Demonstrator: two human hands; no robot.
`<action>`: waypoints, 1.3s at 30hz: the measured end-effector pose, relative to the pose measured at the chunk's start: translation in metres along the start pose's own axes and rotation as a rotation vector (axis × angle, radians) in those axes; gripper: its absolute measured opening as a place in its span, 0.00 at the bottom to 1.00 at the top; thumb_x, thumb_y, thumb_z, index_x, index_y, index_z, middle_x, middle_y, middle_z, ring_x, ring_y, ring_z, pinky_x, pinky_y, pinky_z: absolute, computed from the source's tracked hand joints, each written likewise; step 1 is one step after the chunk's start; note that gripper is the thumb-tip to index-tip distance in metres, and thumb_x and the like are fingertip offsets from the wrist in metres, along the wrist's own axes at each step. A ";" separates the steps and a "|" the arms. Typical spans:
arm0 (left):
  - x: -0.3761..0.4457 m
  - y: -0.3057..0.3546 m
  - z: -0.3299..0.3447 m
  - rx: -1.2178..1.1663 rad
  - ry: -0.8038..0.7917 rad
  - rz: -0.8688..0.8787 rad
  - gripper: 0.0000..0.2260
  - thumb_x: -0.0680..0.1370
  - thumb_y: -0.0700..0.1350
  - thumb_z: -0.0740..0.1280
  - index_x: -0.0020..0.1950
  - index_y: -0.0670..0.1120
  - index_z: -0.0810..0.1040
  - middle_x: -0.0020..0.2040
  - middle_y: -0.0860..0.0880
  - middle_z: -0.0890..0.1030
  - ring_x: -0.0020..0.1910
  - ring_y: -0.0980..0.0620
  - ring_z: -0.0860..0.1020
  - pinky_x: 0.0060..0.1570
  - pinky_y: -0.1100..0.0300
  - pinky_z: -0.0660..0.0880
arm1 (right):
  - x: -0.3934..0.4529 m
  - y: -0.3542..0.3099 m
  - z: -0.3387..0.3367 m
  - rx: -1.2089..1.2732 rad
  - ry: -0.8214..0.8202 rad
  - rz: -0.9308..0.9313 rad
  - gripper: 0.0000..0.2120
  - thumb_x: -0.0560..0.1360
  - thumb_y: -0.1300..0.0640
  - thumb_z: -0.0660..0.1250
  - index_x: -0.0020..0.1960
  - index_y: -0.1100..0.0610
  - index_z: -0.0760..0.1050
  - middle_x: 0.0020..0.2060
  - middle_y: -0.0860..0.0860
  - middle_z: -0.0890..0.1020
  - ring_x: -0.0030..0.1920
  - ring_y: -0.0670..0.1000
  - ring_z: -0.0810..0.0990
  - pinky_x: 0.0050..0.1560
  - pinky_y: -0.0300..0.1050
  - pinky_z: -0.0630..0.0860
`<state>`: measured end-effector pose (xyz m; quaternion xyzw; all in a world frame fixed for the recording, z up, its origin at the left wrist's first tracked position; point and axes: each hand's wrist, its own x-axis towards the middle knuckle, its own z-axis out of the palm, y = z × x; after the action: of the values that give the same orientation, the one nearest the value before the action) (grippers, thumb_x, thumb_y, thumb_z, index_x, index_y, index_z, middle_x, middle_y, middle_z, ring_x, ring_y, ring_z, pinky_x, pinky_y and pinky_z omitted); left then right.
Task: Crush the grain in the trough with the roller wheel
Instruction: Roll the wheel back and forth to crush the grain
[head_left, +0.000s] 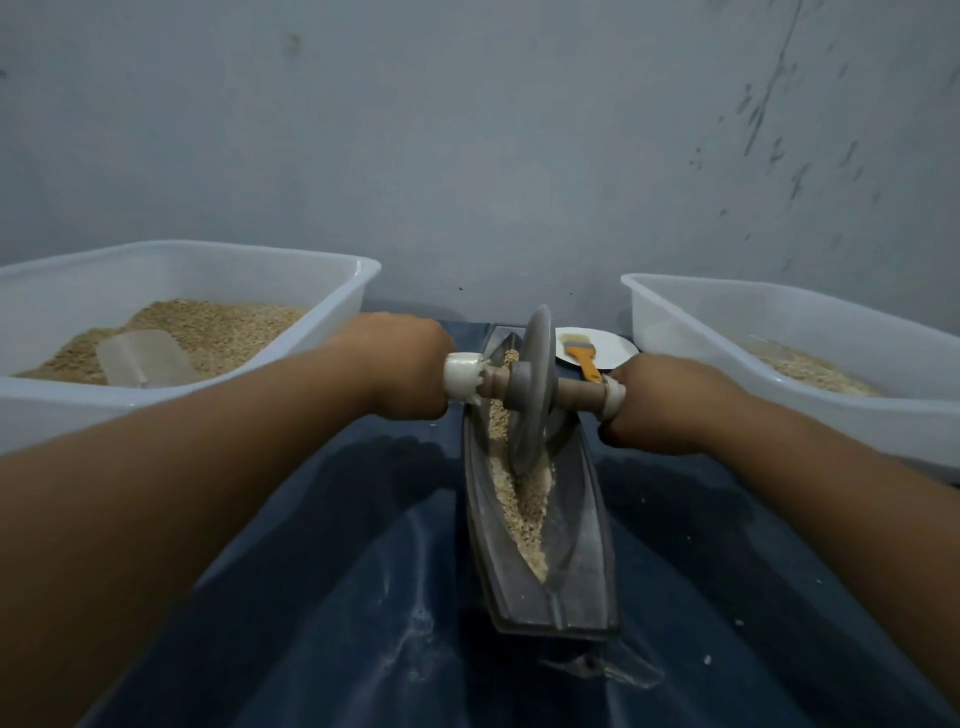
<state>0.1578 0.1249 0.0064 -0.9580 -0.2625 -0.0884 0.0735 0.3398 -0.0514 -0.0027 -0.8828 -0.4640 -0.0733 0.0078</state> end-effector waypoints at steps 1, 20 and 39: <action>0.000 -0.001 0.001 -0.002 -0.002 0.000 0.09 0.68 0.52 0.71 0.43 0.55 0.72 0.38 0.54 0.77 0.37 0.53 0.76 0.38 0.59 0.74 | 0.001 -0.001 -0.002 -0.008 -0.003 -0.006 0.09 0.67 0.47 0.70 0.38 0.49 0.71 0.35 0.47 0.79 0.36 0.49 0.78 0.37 0.42 0.74; -0.033 -0.003 0.012 0.090 0.206 0.016 0.08 0.68 0.52 0.69 0.37 0.56 0.69 0.33 0.55 0.74 0.31 0.56 0.72 0.30 0.61 0.64 | -0.024 0.002 -0.004 -0.018 0.024 -0.080 0.10 0.65 0.45 0.71 0.34 0.46 0.71 0.32 0.45 0.78 0.34 0.47 0.77 0.32 0.43 0.72; -0.041 0.004 0.015 0.061 0.293 -0.037 0.12 0.70 0.52 0.68 0.34 0.55 0.64 0.30 0.55 0.71 0.29 0.56 0.71 0.31 0.62 0.65 | -0.033 -0.004 -0.004 -0.057 0.117 -0.052 0.07 0.67 0.47 0.65 0.34 0.48 0.69 0.31 0.45 0.77 0.33 0.46 0.75 0.30 0.40 0.67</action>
<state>0.1267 0.1044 -0.0175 -0.9272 -0.2693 -0.2204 0.1384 0.3181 -0.0763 -0.0034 -0.8644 -0.4833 -0.1383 0.0082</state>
